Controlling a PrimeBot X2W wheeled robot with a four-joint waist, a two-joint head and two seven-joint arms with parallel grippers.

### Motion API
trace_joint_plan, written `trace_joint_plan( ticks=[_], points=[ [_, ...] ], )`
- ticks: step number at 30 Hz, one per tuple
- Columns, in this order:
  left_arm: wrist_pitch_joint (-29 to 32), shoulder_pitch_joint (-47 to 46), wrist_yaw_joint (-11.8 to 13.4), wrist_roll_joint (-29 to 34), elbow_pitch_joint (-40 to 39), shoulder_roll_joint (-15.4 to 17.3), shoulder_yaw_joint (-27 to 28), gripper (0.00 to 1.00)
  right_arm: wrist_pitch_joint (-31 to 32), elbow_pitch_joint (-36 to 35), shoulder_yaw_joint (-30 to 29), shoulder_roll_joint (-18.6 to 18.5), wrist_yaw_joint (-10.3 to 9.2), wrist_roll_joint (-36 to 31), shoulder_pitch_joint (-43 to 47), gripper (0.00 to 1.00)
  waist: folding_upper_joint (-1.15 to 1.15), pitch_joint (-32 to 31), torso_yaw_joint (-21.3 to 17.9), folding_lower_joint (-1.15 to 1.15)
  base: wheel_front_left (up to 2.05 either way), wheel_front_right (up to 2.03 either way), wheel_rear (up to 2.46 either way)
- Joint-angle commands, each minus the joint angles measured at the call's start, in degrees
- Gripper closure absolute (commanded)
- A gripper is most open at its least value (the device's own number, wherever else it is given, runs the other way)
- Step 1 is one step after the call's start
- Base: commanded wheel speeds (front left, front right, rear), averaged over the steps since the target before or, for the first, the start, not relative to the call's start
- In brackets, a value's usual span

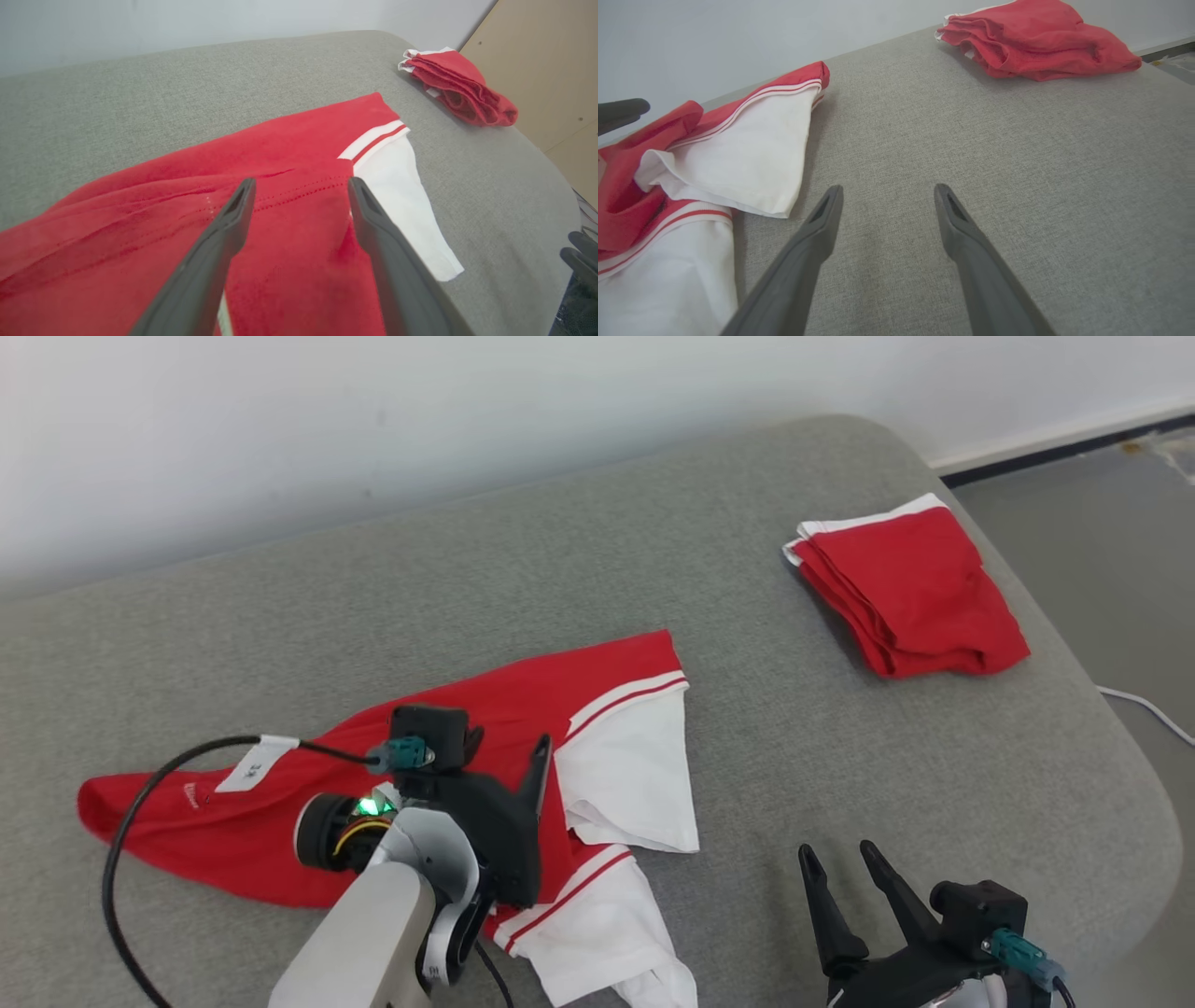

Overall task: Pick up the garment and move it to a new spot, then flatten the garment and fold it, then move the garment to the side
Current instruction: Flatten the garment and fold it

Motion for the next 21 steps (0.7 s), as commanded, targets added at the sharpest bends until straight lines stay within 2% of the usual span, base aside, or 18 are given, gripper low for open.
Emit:
trace_joint_plan(
  ticks=[1,6,7,8,9,13,18,21],
  points=[
    [0.6,-1.0,0.8,0.7,1.0,0.6,-0.1,0.0,-0.5,0.2,0.3,0.4,-0.13,0.2,-0.6,0.0,0.0,1.7,-2.1,0.0,0.0,0.0,0.0],
    [3.6,-2.8,1.7,2.0,4.8,0.9,-1.4,0.0,-1.2,1.3,0.8,0.5,-0.13,0.6,-1.5,0.0,0.0,2.0,-2.8,0.0,0.0,0.0,0.0],
    [4.2,-3.1,1.6,2.1,5.5,1.1,-1.7,0.29,-1.4,1.5,0.9,0.5,-0.13,0.7,-1.5,0.0,0.0,2.0,-2.9,0.0,0.0,0.0,0.0],
    [4.1,-3.4,1.3,1.9,5.6,1.0,-1.7,0.71,-1.5,1.8,1.0,0.6,-0.13,0.8,-1.5,0.0,0.0,2.0,-3.0,0.0,0.0,0.0,0.0],
    [3.8,-3.6,1.0,1.6,5.7,0.9,-1.8,1.0,-1.6,1.9,1.0,0.6,-0.13,0.8,-1.7,0.0,0.0,2.1,-3.0,0.0,0.0,0.0,0.0],
    [0.9,-4.4,0.1,1.6,5.2,0.7,-1.7,1.0,-1.9,2.2,0.7,0.6,-0.13,0.9,-1.9,0.0,0.0,2.0,-2.6,0.0,0.0,0.0,0.0],
    [-6.2,-7.7,-1.1,0.7,2.8,-0.4,-0.2,1.0,-2.1,3.0,0.9,0.5,-0.13,0.9,-2.4,0.0,0.0,1.4,-0.8,0.0,0.0,0.0,0.0],
    [-5.3,-8.3,-1.1,1.3,3.2,-0.3,-1.2,1.0,-2.0,3.1,0.9,0.4,-0.13,0.8,-2.2,0.0,0.0,0.8,0.1,0.0,0.0,0.0,0.0]
  ],
)
